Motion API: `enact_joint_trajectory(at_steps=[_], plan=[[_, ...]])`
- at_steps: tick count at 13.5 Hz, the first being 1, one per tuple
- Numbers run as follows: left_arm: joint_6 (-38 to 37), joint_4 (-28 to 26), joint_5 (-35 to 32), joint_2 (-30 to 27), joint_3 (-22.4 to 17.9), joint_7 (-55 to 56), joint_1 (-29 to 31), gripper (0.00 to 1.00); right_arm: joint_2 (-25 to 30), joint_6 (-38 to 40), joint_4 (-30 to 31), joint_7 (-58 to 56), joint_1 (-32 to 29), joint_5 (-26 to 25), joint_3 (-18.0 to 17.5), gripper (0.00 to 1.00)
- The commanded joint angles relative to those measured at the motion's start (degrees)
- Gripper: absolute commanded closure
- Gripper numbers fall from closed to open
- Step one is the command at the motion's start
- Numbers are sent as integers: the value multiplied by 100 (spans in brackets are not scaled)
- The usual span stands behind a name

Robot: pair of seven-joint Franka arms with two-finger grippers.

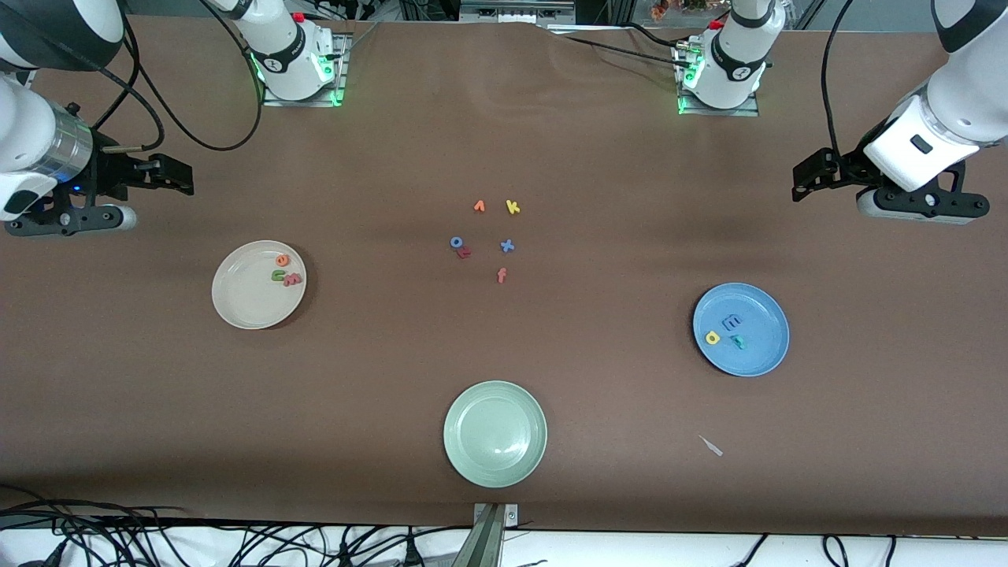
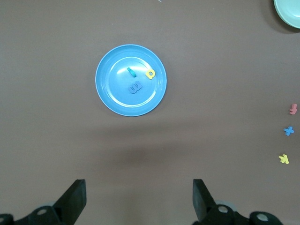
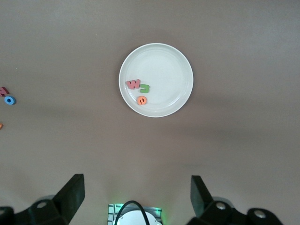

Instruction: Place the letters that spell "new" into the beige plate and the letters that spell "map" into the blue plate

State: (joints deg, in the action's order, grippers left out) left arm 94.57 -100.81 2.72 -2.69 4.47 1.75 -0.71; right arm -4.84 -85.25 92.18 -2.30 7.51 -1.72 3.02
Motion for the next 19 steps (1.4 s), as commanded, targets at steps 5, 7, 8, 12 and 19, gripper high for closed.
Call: enact_joint_trajectory(at_steps=[5,7,8,12,19], plan=[[-96,53,106,-47,-25,-52,1,0,35,-396,28,37,-65,119,41,0],[-96,53,106,-48,-16,-52,1,0,35,-396,19,37,-65,119,41,0],[-96,53,106,-47,-16,-52,1,0,27,-413,2,37,-74,136,50,0],[-96,53,106,-48,-7,-52,1,0,0,-519,-16,72,-109,172,50,0],[-96,53,106,-48,-7,-52,-8,0,-26,-712,-7,81,-118,241,50,0]])
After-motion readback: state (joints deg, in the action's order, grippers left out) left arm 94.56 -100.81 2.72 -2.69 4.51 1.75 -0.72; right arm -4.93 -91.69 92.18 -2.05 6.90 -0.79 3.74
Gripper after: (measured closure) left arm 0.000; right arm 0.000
